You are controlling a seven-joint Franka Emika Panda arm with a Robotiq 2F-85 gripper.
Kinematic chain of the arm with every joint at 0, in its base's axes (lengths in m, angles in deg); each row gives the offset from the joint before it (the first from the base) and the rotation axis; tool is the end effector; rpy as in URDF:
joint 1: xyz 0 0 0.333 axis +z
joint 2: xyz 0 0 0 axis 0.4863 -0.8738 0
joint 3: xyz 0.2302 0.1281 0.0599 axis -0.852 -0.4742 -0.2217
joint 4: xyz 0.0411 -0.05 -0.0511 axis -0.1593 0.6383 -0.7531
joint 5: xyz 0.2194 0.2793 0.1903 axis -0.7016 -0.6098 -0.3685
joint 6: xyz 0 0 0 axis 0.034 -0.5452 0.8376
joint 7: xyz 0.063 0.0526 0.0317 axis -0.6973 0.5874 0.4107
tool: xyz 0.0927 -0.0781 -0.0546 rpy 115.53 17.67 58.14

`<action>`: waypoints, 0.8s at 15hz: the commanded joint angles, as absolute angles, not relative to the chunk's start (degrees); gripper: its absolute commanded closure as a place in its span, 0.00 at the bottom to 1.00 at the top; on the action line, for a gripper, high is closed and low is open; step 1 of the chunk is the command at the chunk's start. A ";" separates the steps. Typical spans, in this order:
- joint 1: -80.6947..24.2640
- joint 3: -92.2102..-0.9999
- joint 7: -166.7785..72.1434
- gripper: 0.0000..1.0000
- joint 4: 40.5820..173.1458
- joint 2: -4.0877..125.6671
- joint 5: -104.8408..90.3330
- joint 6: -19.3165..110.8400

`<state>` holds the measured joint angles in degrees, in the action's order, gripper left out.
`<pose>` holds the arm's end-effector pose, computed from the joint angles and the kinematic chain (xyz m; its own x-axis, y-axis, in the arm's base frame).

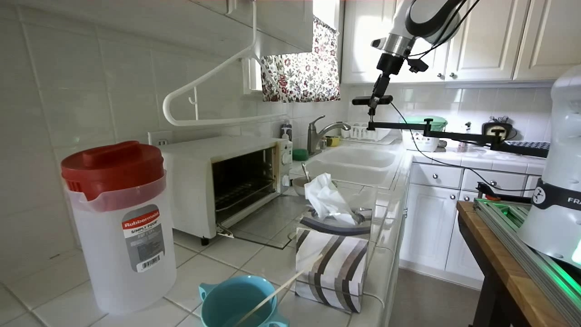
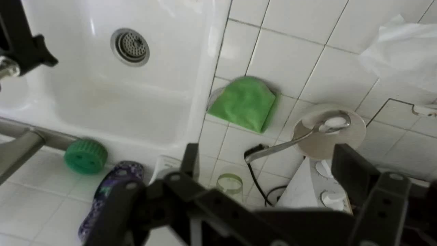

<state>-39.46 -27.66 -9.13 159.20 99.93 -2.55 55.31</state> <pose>0.4072 -0.2587 0.3700 0.9402 0.1216 0.3181 0.0720 -0.9839 0.1634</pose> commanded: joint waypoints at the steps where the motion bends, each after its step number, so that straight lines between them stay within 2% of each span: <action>1: -34.49 -22.12 3.89 0.00 159.19 98.94 -9.78 61.83; 5: -29.76 -18.16 11.78 0.00 157.61 94.76 -20.67 62.79; 12: -37.42 -26.29 -7.80 0.00 152.80 79.43 -18.05 67.28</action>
